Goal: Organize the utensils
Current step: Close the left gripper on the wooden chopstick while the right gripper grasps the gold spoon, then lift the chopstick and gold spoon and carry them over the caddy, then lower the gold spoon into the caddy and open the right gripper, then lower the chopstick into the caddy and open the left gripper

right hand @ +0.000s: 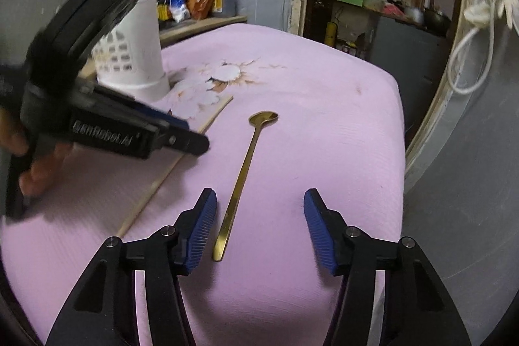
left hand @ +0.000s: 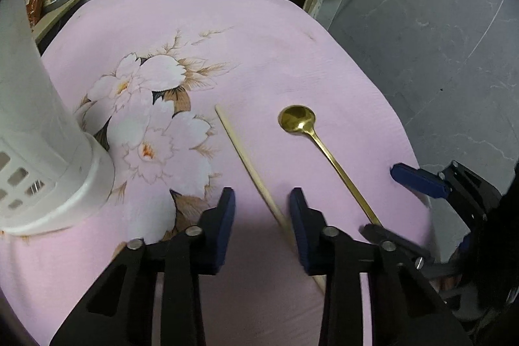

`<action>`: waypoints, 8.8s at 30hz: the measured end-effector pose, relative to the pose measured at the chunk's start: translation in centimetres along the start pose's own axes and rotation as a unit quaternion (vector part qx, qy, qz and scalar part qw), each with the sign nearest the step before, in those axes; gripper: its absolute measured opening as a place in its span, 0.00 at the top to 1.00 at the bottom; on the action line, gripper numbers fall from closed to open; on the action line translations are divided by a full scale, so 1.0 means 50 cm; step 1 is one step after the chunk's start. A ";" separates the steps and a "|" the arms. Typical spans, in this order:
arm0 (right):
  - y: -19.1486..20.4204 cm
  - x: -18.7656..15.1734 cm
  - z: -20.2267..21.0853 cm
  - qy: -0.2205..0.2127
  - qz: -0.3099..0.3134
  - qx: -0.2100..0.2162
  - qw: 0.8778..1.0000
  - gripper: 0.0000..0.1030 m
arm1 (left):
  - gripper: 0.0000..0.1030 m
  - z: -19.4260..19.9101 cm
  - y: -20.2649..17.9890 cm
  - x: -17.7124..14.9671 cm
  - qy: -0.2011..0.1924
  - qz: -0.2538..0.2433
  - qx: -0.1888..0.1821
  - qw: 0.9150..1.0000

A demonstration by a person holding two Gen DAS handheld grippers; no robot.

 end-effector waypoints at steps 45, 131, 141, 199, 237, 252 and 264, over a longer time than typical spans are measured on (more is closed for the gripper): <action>-0.042 0.201 -0.163 0.146 0.078 0.044 0.985 0.60 | 0.96 0.103 0.108 -0.073 0.073 -0.008 0.069 0.995; 0.141 0.165 0.147 -0.331 0.129 -0.009 0.935 0.75 | 0.98 0.336 0.122 -0.210 -0.339 0.054 -0.013 0.939; 0.146 0.253 0.173 -0.376 0.091 0.046 0.921 0.75 | 0.98 0.418 0.160 -0.220 -0.381 0.069 -0.007 0.922; 0.193 0.389 0.052 -0.367 0.050 0.111 0.922 0.74 | 0.98 0.429 0.302 -0.044 -0.032 0.224 0.078 0.971; 0.178 0.345 0.079 -0.372 0.028 0.096 0.923 0.51 | 0.64 0.494 0.223 -0.099 -0.234 0.145 0.064 0.959; 0.156 0.262 0.129 -0.376 0.007 0.080 0.923 0.00 | 0.53 0.357 0.311 -0.165 -0.228 0.192 0.111 0.948; 0.099 0.178 0.144 -0.356 -0.060 0.082 0.929 0.00 | 0.98 0.324 0.317 -0.166 -0.225 0.193 0.082 0.952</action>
Point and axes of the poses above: each gripper's, at about its wrist camera, not at the fingertips, and z roughly against the way its jaws point, y to its left, x to its top, the point moved 1 cm from there along -z, roughly the way its jaws point, and after that the axes turned 8 degrees about y, right-handed, at the moved point
